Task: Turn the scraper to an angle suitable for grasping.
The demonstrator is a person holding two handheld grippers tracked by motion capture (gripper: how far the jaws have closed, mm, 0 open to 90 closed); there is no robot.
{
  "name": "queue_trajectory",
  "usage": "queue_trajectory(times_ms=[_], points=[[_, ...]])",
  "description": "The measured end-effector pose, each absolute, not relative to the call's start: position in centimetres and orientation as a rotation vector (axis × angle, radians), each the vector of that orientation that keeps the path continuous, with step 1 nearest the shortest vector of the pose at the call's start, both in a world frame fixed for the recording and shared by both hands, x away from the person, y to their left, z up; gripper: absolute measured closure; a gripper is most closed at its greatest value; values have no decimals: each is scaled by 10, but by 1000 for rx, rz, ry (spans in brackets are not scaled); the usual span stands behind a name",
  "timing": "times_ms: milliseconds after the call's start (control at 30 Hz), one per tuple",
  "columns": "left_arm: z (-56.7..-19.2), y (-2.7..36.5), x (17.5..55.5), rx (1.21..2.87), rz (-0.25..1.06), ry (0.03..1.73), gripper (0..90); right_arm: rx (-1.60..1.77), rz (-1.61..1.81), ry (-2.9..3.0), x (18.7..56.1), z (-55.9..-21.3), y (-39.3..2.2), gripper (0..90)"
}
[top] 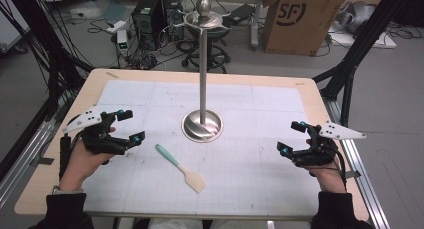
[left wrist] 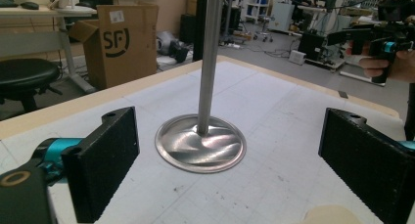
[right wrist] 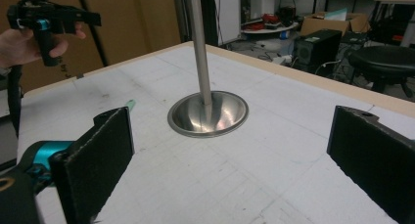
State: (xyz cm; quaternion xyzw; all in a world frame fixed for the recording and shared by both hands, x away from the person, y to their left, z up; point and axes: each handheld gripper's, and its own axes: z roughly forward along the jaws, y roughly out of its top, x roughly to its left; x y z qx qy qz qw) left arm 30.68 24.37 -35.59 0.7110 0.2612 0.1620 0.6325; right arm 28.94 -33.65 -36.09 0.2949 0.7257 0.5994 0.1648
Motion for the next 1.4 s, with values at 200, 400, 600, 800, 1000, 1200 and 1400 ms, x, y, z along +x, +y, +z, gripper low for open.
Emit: queue_trajectory(times_ms=[200,400,600,800,1000,1200,1400], points=[[-358,241,310,1664,350,613,73,836,1719,2076,292,-362,-337,24],[-364,239,306,1701,409,612,199,835,1724,2093,298,-365,-331,24],[-365,238,299,1744,361,673,617,828,1720,2107,301,-365,-327,24],[-377,226,297,1780,344,675,871,827,1727,2105,302,-364,-325,24],[-391,209,299,1923,288,642,897,820,1722,2116,302,-365,-324,24],[-411,195,309,2015,225,658,897,827,1716,2131,302,-368,-324,24],[-428,190,316,2073,125,725,897,840,1708,2138,299,-370,-327,24]])
